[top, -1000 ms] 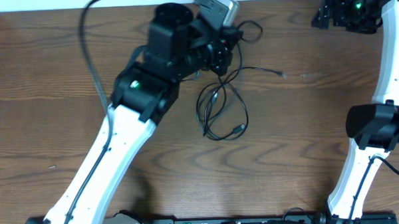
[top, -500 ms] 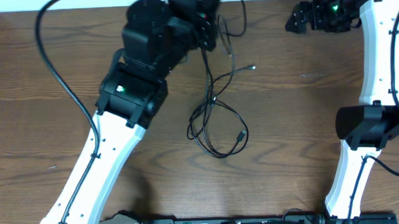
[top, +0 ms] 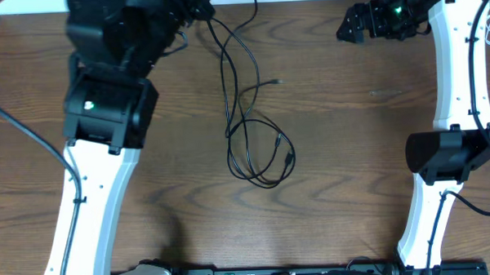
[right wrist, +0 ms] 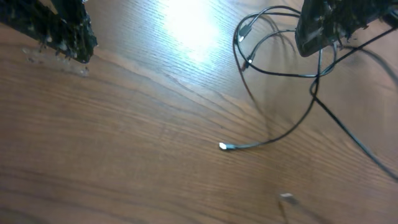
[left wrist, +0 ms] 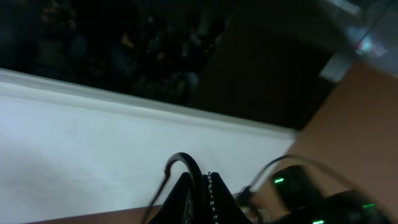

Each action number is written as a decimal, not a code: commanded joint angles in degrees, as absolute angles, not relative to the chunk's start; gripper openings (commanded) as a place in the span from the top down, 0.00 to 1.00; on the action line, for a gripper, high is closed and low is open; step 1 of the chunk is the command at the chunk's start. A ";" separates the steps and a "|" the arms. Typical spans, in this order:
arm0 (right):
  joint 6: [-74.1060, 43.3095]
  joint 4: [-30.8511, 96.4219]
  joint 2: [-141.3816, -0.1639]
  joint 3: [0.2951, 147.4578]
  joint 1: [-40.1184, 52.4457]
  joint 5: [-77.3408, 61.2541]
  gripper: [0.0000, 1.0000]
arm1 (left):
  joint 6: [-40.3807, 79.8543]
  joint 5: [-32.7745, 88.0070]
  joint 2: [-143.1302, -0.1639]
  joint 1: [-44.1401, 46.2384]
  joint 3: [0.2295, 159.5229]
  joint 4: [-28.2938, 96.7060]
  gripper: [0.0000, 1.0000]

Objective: Untangle cables

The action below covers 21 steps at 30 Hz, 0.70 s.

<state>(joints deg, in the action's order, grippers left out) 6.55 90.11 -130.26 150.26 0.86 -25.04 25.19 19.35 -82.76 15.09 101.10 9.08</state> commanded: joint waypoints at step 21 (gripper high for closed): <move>10.59 75.55 -130.56 127.94 15.86 -38.11 0.01 | 37.82 26.39 -81.76 4.01 103.04 10.44 0.92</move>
<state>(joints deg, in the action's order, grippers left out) 9.39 76.47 -130.48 129.54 13.19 -36.05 37.52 25.41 -82.39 4.21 102.00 10.72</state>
